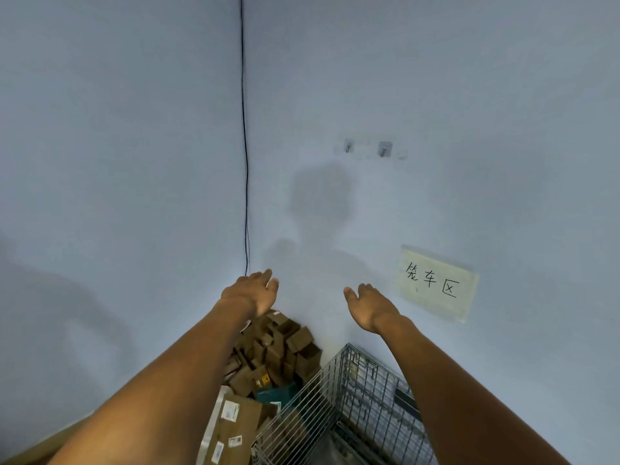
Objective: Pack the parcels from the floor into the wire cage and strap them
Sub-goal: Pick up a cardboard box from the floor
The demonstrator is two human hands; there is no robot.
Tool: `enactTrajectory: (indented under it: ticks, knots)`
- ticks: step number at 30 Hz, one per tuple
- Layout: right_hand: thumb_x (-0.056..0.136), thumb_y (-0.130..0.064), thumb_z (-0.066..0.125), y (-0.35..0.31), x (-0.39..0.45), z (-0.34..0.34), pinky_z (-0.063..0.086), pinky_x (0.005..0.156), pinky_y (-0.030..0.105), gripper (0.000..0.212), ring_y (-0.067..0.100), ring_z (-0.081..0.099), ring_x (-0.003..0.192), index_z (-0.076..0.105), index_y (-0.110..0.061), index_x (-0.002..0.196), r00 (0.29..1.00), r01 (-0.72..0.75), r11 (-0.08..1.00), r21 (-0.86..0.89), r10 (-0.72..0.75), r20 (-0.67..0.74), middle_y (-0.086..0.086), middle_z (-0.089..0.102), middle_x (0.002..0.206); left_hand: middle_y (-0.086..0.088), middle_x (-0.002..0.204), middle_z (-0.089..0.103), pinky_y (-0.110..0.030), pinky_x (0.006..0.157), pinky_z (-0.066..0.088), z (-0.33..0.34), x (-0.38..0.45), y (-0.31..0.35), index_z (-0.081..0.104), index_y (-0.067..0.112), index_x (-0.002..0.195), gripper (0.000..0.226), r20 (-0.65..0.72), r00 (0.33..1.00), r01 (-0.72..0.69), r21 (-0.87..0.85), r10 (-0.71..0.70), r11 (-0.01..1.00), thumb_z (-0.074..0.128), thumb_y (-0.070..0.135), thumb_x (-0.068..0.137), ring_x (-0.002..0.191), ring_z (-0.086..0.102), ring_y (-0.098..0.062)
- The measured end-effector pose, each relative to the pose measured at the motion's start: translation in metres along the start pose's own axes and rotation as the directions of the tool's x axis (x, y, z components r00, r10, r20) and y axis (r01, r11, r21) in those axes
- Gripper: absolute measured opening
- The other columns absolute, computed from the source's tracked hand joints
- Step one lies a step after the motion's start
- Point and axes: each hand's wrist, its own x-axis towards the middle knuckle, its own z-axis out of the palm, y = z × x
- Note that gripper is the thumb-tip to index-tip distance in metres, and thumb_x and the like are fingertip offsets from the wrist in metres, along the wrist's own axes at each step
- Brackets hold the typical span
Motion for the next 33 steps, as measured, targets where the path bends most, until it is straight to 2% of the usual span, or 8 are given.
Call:
enactTrajectory:
  ticks: [5,14,22,28,33]
  knots:
    - [0.108,-0.054,0.02,-0.028,0.043,0.009,0.014,0.125,0.038,0.072,0.025,0.016,0.156,0.016,-0.007,0.161,1.0,0.018,1.0,-0.013,-0.018,-0.001,0.01,0.014,0.17,0.004,0.173,0.02,-0.047,0.124,0.024,-0.005,0.04,-0.027,0.018,0.031,0.165,0.062,0.004,1.0,0.023,-0.013,-0.023,1.0,0.013,0.054,0.108,0.158,0.022,-0.025]
    - [0.107,-0.054,0.02,-0.081,0.117,0.038,0.028,0.12,0.041,0.07,0.029,0.033,0.149,0.028,-0.007,0.158,0.999,0.024,0.999,-0.039,-0.025,-0.028,0.011,0.03,0.164,0.001,0.173,0.02,-0.048,0.123,0.024,-0.009,0.118,-0.08,0.016,0.029,0.166,0.063,0.026,0.999,0.046,-0.038,-0.045,0.998,0.012,0.054,0.109,0.157,0.024,-0.027]
    - [0.106,-0.055,0.022,-0.085,0.187,0.053,0.034,0.115,0.043,0.069,0.032,0.044,0.14,0.039,-0.004,0.15,0.998,0.027,0.998,-0.057,-0.029,-0.05,0.015,0.044,0.153,0.0,0.174,0.017,-0.049,0.125,0.023,-0.004,0.18,-0.092,0.012,0.029,0.167,0.063,0.031,0.999,0.027,-0.075,-0.025,0.997,0.012,0.054,0.109,0.158,0.022,-0.028]
    - [0.107,-0.051,0.021,-0.085,0.258,0.06,0.04,0.11,0.045,0.063,0.034,0.051,0.13,0.045,-0.007,0.144,0.999,0.051,0.994,-0.096,-0.053,-0.015,0.018,0.051,0.143,0.0,0.173,0.02,-0.049,0.123,0.025,0.003,0.231,-0.101,0.015,0.03,0.166,0.062,0.0,0.997,0.073,-0.07,-0.074,0.995,0.013,0.054,0.108,0.156,0.026,-0.028]
    - [0.106,-0.054,0.022,-0.088,0.304,0.076,0.036,0.113,0.045,0.067,0.033,0.048,0.135,0.044,-0.004,0.146,0.997,0.073,0.997,-0.04,-0.073,0.006,0.017,0.048,0.149,0.001,0.173,0.02,-0.049,0.123,0.025,0.008,0.27,-0.108,0.014,0.031,0.166,0.064,0.001,0.991,0.132,-0.057,-0.132,0.99,0.013,0.056,0.108,0.156,0.026,-0.028]
